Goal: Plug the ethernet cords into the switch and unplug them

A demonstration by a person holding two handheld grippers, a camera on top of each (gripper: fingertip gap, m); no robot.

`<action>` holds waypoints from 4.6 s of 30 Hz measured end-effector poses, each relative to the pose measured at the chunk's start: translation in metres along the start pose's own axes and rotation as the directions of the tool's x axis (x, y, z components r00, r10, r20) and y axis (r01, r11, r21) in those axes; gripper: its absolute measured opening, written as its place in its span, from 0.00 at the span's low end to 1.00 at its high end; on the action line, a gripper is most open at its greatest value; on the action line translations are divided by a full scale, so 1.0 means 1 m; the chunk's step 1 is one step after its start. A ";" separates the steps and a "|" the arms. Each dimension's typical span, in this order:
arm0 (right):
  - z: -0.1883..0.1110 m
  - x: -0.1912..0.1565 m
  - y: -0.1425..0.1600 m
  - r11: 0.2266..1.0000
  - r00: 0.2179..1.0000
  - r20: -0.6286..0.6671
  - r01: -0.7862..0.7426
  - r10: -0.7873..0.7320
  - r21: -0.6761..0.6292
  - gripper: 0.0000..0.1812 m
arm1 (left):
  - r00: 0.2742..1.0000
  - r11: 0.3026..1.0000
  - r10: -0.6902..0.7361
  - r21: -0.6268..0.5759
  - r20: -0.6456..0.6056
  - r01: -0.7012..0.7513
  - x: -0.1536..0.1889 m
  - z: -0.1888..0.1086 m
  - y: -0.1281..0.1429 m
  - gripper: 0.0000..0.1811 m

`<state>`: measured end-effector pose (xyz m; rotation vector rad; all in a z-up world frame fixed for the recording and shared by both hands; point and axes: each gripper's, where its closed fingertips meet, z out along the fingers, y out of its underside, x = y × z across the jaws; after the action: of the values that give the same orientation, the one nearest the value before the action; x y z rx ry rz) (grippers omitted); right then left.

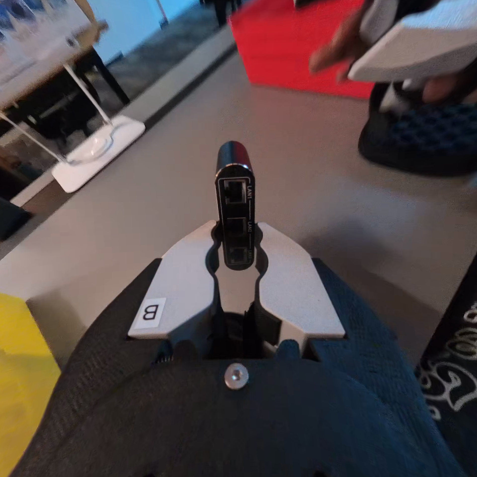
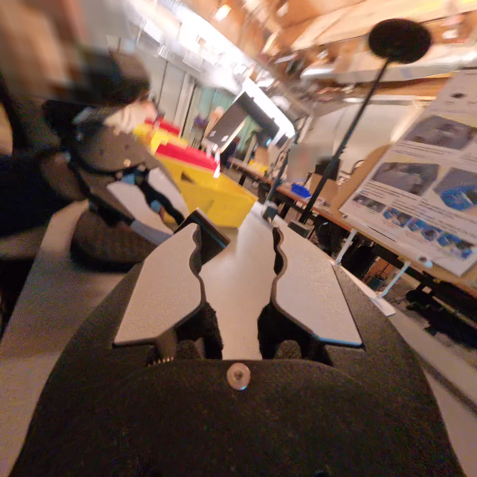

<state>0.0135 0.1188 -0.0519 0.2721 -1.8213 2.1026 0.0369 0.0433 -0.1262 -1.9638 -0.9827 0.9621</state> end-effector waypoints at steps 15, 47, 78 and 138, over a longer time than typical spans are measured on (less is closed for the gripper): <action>0.016 -0.072 0.077 0.713 0.675 0.723 0.580 -0.149 -0.395 0.14 | 0.962 0.963 0.169 -0.173 -0.214 -0.207 0.051 0.014 0.025 0.13; -0.071 -0.036 0.120 0.582 0.578 0.797 0.592 0.176 -0.557 0.13 | 0.829 0.995 -0.050 -0.095 -0.557 -0.004 0.139 0.038 0.010 0.11; -0.083 0.018 0.023 0.980 0.981 -0.026 -0.188 0.190 0.063 0.23 | 0.971 0.981 -0.155 -0.084 0.183 0.173 -0.105 -0.106 0.053 0.20; 0.006 -0.082 -0.035 0.976 0.885 0.413 0.213 -0.216 0.054 0.07 | 0.864 0.740 0.489 0.583 -0.125 -0.335 0.021 -0.108 -0.046 0.00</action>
<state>0.1017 0.1059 -0.0489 0.9465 -1.8979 2.0024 0.1234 0.0529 -0.0441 -1.7680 -0.0647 1.0322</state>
